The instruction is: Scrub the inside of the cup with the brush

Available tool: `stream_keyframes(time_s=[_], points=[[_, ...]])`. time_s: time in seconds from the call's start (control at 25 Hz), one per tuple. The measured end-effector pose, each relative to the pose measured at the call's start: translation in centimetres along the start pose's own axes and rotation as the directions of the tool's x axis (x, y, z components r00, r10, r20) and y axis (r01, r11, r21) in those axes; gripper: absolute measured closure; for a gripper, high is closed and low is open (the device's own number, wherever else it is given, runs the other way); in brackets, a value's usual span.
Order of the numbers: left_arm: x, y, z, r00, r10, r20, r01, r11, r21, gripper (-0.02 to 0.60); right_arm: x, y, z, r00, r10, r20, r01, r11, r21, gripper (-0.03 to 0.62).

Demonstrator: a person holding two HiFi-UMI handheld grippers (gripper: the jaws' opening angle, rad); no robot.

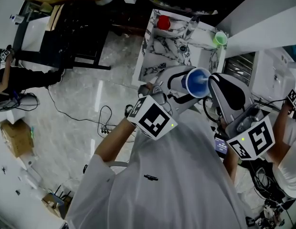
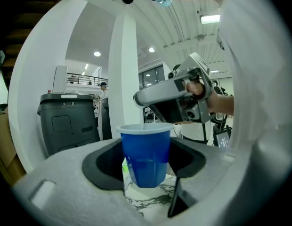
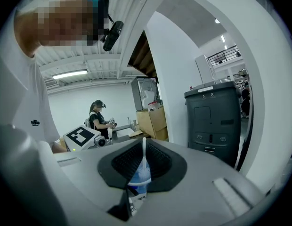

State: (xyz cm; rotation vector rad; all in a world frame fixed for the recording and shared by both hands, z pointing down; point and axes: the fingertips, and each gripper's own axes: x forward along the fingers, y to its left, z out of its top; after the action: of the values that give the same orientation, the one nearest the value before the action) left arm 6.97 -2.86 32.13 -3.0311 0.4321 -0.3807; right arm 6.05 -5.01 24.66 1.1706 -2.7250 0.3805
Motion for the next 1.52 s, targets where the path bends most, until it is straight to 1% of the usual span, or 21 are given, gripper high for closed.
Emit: stream_keyframes(time_s=[0.16, 0.32, 0.44, 0.6, 0.76, 0.88, 1.12, 1.32, 1.52], points=[[0.3, -0.7, 0.0, 1.000, -0.013, 0.008, 0.013, 1.000, 0.001, 0.307, 0.2, 0.3, 0.1, 1.000, 0.012, 0.016, -0.012, 1.000, -0.001, 0.569], [0.4, -0.5, 0.3, 1.000, -0.011, 0.013, 0.011, 1.000, 0.007, 0.307, 0.6, 1.2, 0.4, 0.998, 0.052, 0.031, -0.053, 0.998, 0.023, 0.568], [0.4, 0.0, 0.5, 1.000, -0.002, 0.010, 0.002, 1.000, 0.004, 0.308, 0.9, 2.0, 0.3, 0.996, 0.085, 0.024, -0.086, 0.996, 0.036, 0.568], [0.1, 0.9, 0.2, 1.000, 0.015, -0.002, -0.015, 1.000, -0.009, 0.308, 1.0, 2.2, -0.1, 0.995, 0.102, 0.003, -0.102, 0.993, 0.054, 0.569], [-0.3, 1.6, 0.1, 1.000, 0.029, -0.011, -0.029, 1.000, -0.007, 0.307, 0.5, 1.8, -0.1, 0.996, 0.091, -0.013, -0.090, 0.994, 0.056, 0.568], [-0.6, 1.8, -0.1, 0.999, 0.031, -0.019, -0.031, 1.000, -0.001, 0.308, 0.1, 1.0, -0.3, 0.998, 0.058, -0.019, -0.057, 0.997, 0.048, 0.569], [-0.3, 0.4, -0.4, 0.999, -0.004, -0.034, 0.004, 1.000, 0.001, 0.307, -0.5, -0.4, 0.5, 1.000, 0.003, 0.002, -0.003, 0.999, 0.041, 0.568], [0.0, -1.4, -1.0, 0.999, -0.030, -0.038, 0.029, 1.000, -0.010, 0.308, -0.5, 0.0, 1.4, 1.000, 0.010, 0.029, -0.010, 1.000, 0.024, 0.568], [0.5, -2.1, -1.5, 0.998, -0.036, -0.044, 0.036, 0.999, -0.012, 0.308, -0.1, 1.1, 1.5, 0.998, 0.053, 0.036, -0.053, 0.998, 0.020, 0.568]])
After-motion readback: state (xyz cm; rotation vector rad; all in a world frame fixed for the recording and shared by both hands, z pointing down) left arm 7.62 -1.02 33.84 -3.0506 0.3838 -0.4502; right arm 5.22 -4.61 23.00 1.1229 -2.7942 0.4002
